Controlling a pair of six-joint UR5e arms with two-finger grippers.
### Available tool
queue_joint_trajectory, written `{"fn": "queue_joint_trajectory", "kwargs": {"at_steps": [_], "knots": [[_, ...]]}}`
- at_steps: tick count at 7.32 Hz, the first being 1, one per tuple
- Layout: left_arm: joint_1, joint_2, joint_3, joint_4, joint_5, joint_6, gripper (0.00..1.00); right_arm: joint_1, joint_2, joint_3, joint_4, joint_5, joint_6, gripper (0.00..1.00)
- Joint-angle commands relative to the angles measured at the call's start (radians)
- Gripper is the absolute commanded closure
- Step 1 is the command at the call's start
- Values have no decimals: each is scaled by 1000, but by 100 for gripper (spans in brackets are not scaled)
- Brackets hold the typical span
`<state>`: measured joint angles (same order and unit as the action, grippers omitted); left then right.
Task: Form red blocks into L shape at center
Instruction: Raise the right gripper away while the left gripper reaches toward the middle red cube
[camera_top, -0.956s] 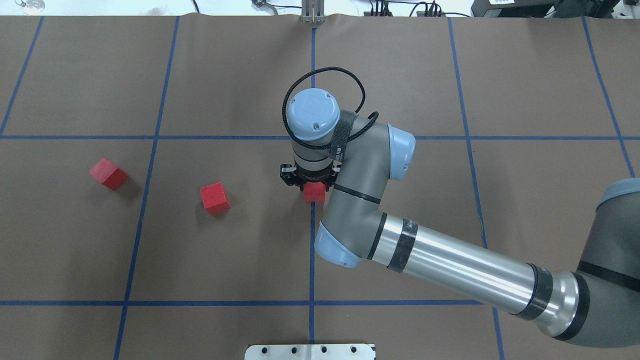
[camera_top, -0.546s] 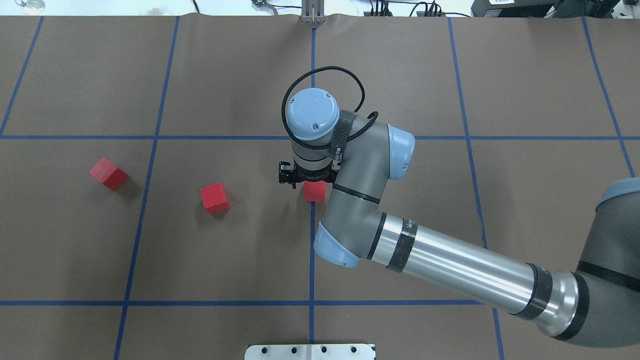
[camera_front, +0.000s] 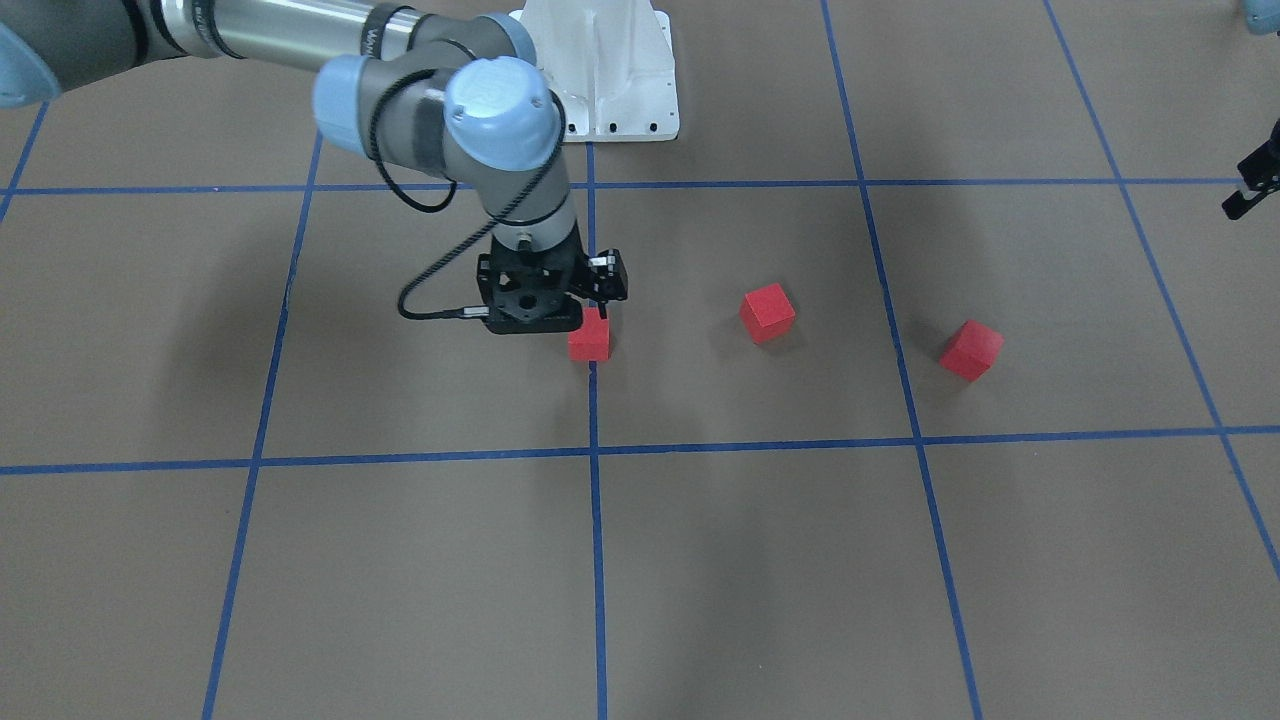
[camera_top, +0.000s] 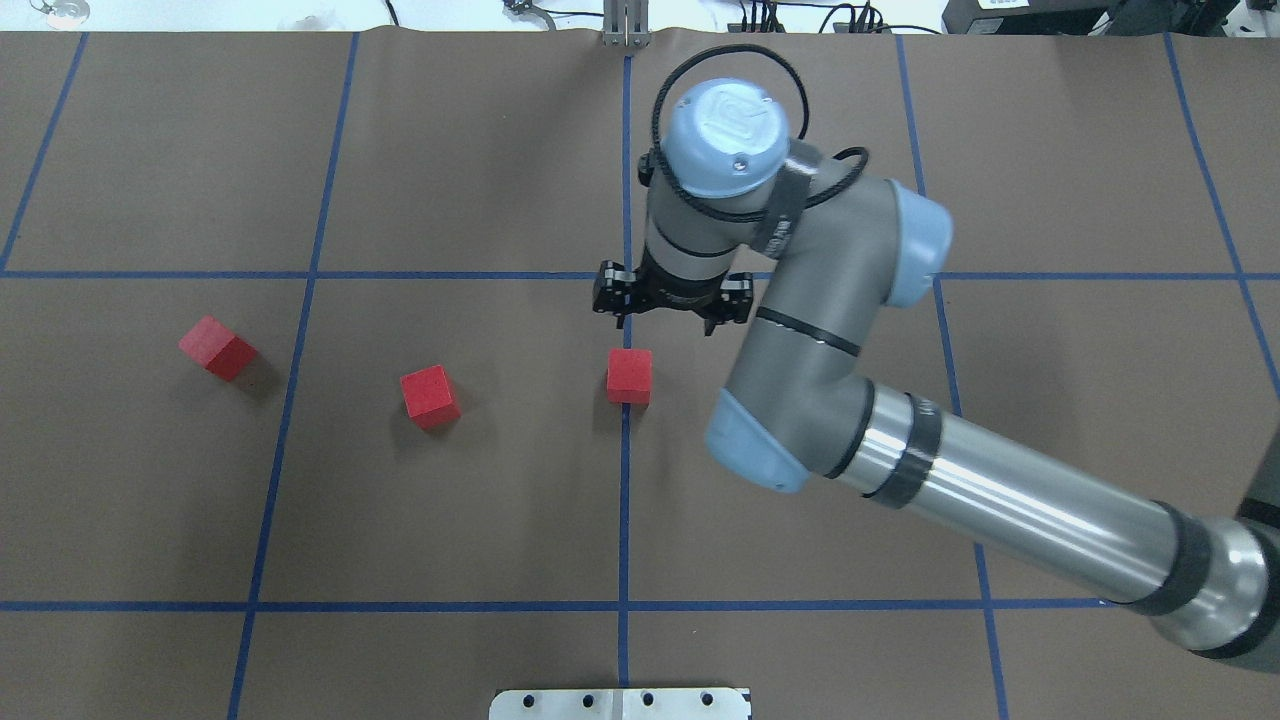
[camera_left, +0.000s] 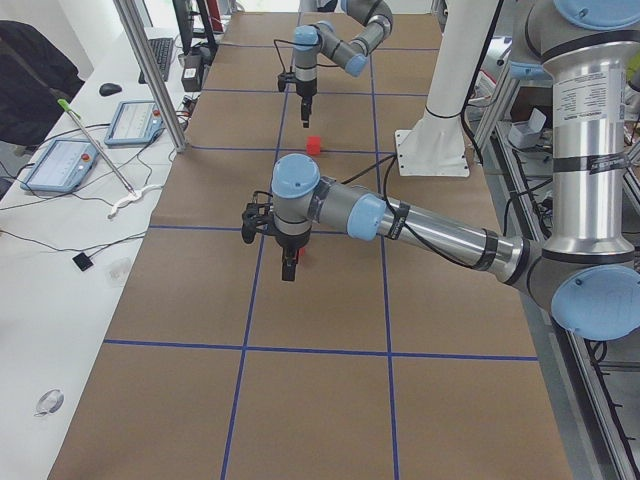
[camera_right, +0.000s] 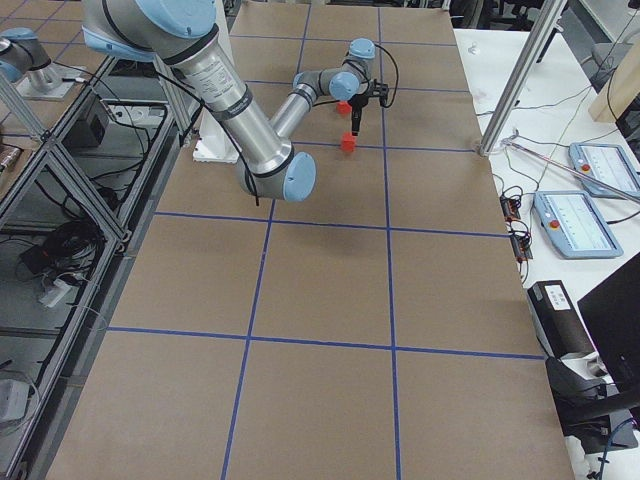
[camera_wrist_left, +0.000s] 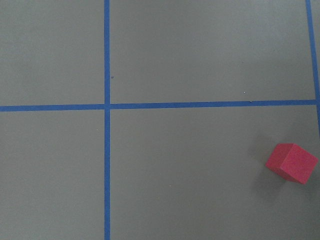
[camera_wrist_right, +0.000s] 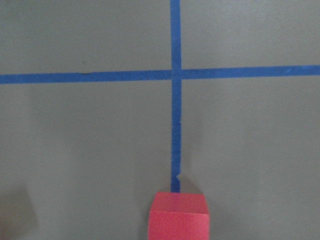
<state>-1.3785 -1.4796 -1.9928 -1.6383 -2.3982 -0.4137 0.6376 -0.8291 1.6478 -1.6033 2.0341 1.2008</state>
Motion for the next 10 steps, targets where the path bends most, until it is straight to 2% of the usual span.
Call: {"fn": "queue_joint_trajectory", "kwargs": {"at_steps": [1, 2, 3, 4, 6, 8, 9, 10], "knots": [[215, -92, -43, -93, 10, -393, 0, 103, -259, 245, -17, 44, -4, 0], [319, -150, -40, -92, 55, -502, 0, 128, -342, 285, -4, 60, -30, 0], [445, -218, -40, -89, 153, -622, 0, 160, -382, 302, -4, 61, -80, 0], [528, -261, -32, -87, 177, -713, 0, 189, -422, 303, -4, 63, -149, 0], [626, -335, -23, -74, 270, -852, 0, 272, -502, 303, -4, 92, -300, 0], [663, -462, 23, 103, 280, -882, 0, 333, -551, 302, -4, 150, -389, 0], [688, -494, 44, 142, 289, -879, 0, 333, -553, 300, -4, 150, -392, 0], [709, -493, 49, 138, 350, -919, 0, 332, -553, 300, -4, 149, -391, 0]]}}
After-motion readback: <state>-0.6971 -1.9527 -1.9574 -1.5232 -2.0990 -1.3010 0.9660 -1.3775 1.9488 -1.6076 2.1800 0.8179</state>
